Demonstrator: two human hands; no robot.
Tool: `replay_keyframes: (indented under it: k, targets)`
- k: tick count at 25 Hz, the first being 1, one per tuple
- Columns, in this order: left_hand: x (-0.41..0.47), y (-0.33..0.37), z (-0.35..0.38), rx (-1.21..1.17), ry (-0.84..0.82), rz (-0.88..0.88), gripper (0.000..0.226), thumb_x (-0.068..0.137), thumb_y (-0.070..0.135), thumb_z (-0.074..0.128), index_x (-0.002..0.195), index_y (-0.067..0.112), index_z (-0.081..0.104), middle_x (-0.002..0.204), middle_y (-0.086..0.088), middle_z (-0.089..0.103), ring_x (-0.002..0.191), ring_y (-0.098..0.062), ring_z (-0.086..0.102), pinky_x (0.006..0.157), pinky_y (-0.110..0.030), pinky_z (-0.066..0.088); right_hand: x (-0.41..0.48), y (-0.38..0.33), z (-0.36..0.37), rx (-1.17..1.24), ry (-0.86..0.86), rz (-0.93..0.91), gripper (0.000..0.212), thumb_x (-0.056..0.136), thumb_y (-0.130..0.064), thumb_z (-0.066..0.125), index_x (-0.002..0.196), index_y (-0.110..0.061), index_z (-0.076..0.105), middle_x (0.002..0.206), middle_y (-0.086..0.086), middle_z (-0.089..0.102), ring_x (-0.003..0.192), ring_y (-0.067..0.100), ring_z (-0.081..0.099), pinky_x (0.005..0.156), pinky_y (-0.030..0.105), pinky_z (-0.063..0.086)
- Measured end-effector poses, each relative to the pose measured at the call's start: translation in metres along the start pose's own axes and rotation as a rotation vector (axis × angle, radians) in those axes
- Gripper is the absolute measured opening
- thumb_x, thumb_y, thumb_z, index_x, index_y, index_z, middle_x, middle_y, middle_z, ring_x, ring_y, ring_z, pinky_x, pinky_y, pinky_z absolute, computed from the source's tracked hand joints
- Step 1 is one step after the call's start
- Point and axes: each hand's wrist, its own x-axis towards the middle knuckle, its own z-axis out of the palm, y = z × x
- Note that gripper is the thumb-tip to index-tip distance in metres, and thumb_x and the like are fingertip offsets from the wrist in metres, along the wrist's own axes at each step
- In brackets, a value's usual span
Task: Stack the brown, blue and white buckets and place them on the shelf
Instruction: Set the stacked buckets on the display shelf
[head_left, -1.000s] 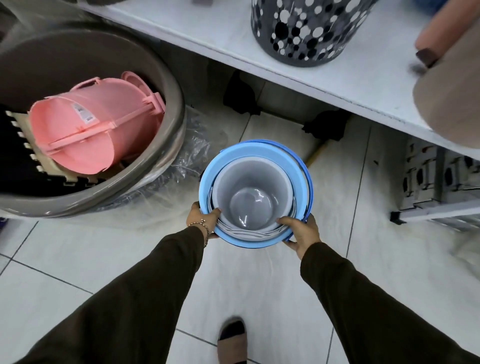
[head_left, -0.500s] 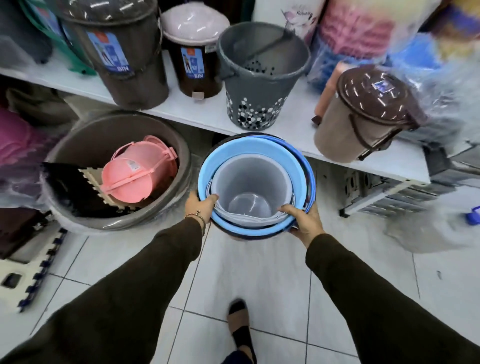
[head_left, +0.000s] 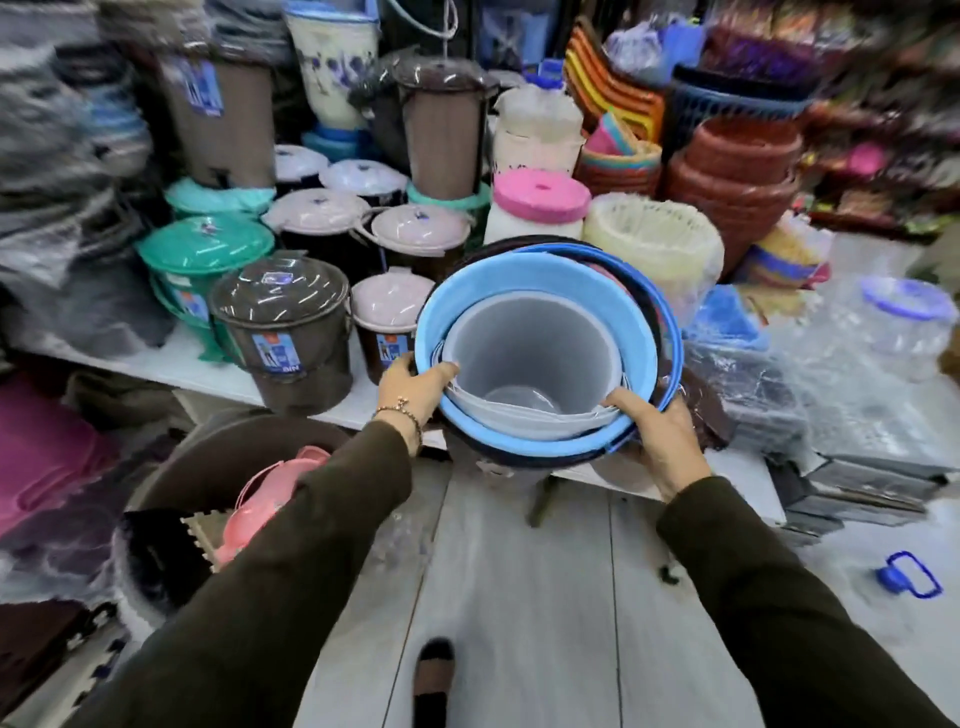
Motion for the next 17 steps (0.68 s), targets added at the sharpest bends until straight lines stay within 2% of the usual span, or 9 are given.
replay_keyframes:
  k: [1, 3, 5, 7, 10, 12, 15, 17]
  targets:
    - [0.021, 0.02, 0.006, 0.001, -0.006, 0.029, 0.035, 0.081, 0.017, 0.07, 0.114, 0.007, 0.063, 0.1, -0.012, 0.065, 0.084, -0.022, 0.058, 0.076, -0.03, 0.047, 0.021, -0.016, 0.009, 0.003, -0.013, -0.024, 0.032, 0.075, -0.003, 0.071, 0.107, -0.008, 0.068, 0.084, 0.011, 0.069, 0.072, 0.027, 0.065, 0.051, 0.029, 0.055]
    - [0.069, 0.058, 0.018, 0.007, -0.018, 0.077, 0.036, 0.075, 0.023, 0.073, 0.106, 0.011, 0.061, 0.096, -0.012, 0.065, 0.083, -0.025, 0.061, 0.078, -0.035, 0.052, 0.073, -0.041, 0.029, -0.023, -0.012, -0.069, 0.027, 0.077, -0.003, 0.071, 0.104, -0.005, 0.069, 0.085, 0.013, 0.07, 0.071, 0.028, 0.067, 0.053, 0.032, 0.056]
    - [0.132, 0.08, 0.032, 0.03, -0.019, 0.11, 0.043, 0.069, 0.026, 0.073, 0.107, 0.008, 0.062, 0.1, -0.017, 0.069, 0.085, -0.03, 0.064, 0.085, -0.045, 0.056, 0.133, -0.049, 0.05, -0.09, 0.01, -0.075, 0.026, 0.072, -0.01, 0.075, 0.098, -0.008, 0.071, 0.088, 0.014, 0.074, 0.078, 0.034, 0.071, 0.064, 0.042, 0.061]
    - [0.188, 0.083, 0.046, 0.093, -0.035, 0.086, 0.039, 0.075, 0.018, 0.073, 0.111, 0.006, 0.062, 0.102, -0.019, 0.069, 0.085, -0.028, 0.063, 0.089, -0.048, 0.056, 0.183, -0.042, 0.07, -0.142, 0.041, -0.009, 0.033, 0.068, -0.015, 0.078, 0.1, -0.009, 0.072, 0.095, 0.018, 0.077, 0.087, 0.039, 0.073, 0.074, 0.051, 0.062]
    - [0.255, 0.057, 0.061, 0.119, -0.072, -0.064, 0.035, 0.071, 0.019, 0.074, 0.103, 0.013, 0.061, 0.099, -0.016, 0.068, 0.089, -0.032, 0.066, 0.09, -0.052, 0.055, 0.238, -0.008, 0.093, -0.155, 0.064, 0.134, 0.028, 0.073, -0.007, 0.076, 0.1, -0.003, 0.07, 0.095, 0.025, 0.074, 0.074, 0.036, 0.072, 0.061, 0.047, 0.062]
    - [0.29, 0.025, 0.067, 0.157, -0.081, -0.177, 0.037, 0.066, 0.024, 0.073, 0.099, 0.016, 0.06, 0.103, -0.021, 0.07, 0.094, -0.04, 0.068, 0.088, -0.057, 0.056, 0.264, 0.023, 0.101, -0.171, 0.067, 0.242, 0.02, 0.075, -0.005, 0.075, 0.092, -0.009, 0.068, 0.089, 0.021, 0.072, 0.069, 0.031, 0.069, 0.063, 0.049, 0.061]
    - [0.321, -0.034, 0.076, 0.206, -0.105, -0.3, 0.029, 0.07, 0.021, 0.073, 0.096, 0.015, 0.062, 0.105, -0.025, 0.07, 0.094, -0.044, 0.068, 0.083, -0.06, 0.057, 0.288, 0.069, 0.102, -0.208, 0.096, 0.385, 0.024, 0.073, -0.006, 0.078, 0.095, -0.009, 0.067, 0.091, 0.019, 0.072, 0.072, 0.032, 0.07, 0.064, 0.052, 0.061]
    - [0.33, -0.064, 0.08, 0.339, -0.093, -0.303, 0.049, 0.06, 0.036, 0.069, 0.103, 0.015, 0.067, 0.11, -0.024, 0.069, 0.096, -0.042, 0.067, 0.089, -0.055, 0.055, 0.293, 0.093, 0.098, -0.26, 0.114, 0.464, 0.037, 0.061, -0.014, 0.084, 0.094, -0.009, 0.067, 0.093, 0.02, 0.074, 0.076, 0.034, 0.074, 0.063, 0.053, 0.061]
